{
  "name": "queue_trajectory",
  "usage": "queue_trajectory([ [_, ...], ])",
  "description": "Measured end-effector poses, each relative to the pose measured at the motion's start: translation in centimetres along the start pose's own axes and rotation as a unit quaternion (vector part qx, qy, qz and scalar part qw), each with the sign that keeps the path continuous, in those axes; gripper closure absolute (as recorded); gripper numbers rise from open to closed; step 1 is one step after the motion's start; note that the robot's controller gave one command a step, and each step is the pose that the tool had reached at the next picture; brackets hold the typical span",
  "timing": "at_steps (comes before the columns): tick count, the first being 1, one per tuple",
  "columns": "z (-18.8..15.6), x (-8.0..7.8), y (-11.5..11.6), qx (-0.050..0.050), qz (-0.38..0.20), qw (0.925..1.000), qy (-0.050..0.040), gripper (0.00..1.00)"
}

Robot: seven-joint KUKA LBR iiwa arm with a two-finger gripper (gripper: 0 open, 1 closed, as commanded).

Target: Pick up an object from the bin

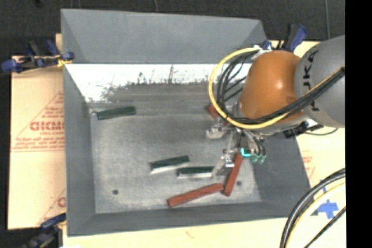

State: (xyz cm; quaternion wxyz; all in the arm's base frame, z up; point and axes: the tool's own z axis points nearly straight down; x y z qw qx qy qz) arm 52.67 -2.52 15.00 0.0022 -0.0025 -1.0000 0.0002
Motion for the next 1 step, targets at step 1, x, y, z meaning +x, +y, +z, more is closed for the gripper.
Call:
queue_trajectory([
  [1,-0.37,-0.19,-0.01,0.0,0.0,1.0,-0.0037,0.0],
])
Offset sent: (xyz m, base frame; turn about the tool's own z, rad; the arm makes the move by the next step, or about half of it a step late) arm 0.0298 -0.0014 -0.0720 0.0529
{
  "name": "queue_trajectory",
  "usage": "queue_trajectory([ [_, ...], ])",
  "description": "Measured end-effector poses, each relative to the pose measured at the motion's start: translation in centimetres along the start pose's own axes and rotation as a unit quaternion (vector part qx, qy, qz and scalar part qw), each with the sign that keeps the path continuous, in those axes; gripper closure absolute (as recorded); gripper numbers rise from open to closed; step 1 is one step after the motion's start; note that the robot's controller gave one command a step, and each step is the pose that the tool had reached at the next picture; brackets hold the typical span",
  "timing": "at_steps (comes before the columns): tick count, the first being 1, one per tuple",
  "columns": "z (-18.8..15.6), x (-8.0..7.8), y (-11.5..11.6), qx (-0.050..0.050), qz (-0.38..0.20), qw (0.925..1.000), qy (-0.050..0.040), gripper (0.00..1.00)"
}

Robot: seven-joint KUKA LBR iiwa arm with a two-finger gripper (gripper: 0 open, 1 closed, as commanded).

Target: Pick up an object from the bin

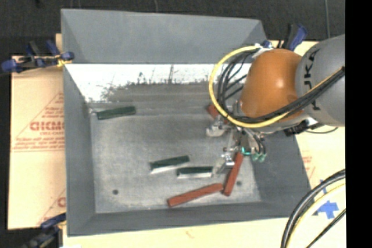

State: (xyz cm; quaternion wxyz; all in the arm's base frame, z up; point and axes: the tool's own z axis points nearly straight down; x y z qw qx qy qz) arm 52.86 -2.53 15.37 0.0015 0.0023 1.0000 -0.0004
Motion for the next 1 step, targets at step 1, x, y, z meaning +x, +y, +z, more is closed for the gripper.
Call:
queue_trajectory([
  [1,6.4,-3.26,-0.15,-0.002,0.025,0.9997,0.0026,1.0],
])
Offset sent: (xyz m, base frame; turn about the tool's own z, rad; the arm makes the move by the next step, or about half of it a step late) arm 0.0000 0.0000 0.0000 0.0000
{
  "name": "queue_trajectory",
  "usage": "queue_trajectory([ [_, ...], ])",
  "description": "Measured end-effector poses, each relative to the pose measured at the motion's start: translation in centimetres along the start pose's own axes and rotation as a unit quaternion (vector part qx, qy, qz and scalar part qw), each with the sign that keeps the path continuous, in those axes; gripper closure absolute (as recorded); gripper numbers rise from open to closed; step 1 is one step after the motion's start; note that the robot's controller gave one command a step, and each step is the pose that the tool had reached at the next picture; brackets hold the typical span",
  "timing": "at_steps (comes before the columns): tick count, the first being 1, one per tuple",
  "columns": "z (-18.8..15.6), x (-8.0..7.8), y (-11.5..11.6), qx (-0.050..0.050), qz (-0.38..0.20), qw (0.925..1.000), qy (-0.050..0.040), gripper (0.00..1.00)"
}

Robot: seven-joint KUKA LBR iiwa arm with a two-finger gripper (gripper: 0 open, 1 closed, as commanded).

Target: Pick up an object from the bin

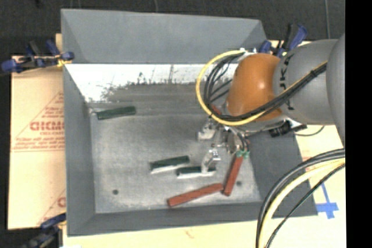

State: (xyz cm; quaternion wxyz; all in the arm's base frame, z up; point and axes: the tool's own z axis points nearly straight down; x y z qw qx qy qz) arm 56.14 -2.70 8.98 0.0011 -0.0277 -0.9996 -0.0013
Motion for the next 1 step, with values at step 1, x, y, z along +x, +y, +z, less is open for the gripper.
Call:
queue_trajectory([
  [1,-0.04,-0.27,-0.03,0.0,0.0,1.0,-0.0073,0.0],
])
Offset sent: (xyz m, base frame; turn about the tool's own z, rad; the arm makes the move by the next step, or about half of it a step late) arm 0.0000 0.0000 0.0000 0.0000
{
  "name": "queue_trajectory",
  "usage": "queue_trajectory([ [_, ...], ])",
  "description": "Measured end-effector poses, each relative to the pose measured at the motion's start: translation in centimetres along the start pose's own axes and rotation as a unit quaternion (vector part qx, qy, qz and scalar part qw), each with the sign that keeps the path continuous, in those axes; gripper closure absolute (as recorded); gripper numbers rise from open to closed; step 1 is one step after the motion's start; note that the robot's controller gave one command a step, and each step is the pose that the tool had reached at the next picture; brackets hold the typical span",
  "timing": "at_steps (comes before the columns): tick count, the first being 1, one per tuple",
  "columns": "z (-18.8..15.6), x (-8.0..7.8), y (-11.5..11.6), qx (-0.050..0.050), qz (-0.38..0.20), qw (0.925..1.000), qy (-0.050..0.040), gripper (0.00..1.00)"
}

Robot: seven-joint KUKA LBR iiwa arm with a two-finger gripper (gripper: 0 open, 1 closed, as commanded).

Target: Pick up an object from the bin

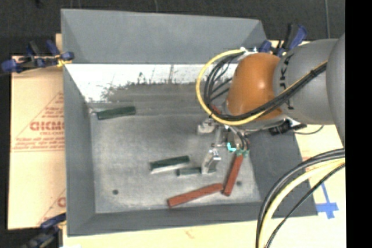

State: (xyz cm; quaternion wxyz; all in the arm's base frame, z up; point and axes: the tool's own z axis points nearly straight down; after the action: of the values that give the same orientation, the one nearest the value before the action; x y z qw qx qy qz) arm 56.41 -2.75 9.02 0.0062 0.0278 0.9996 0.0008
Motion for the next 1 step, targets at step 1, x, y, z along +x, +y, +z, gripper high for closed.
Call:
queue_trajectory([
  [1,0.0,0.01,0.0,0.0,0.0,1.0,0.0001,0.0],
])
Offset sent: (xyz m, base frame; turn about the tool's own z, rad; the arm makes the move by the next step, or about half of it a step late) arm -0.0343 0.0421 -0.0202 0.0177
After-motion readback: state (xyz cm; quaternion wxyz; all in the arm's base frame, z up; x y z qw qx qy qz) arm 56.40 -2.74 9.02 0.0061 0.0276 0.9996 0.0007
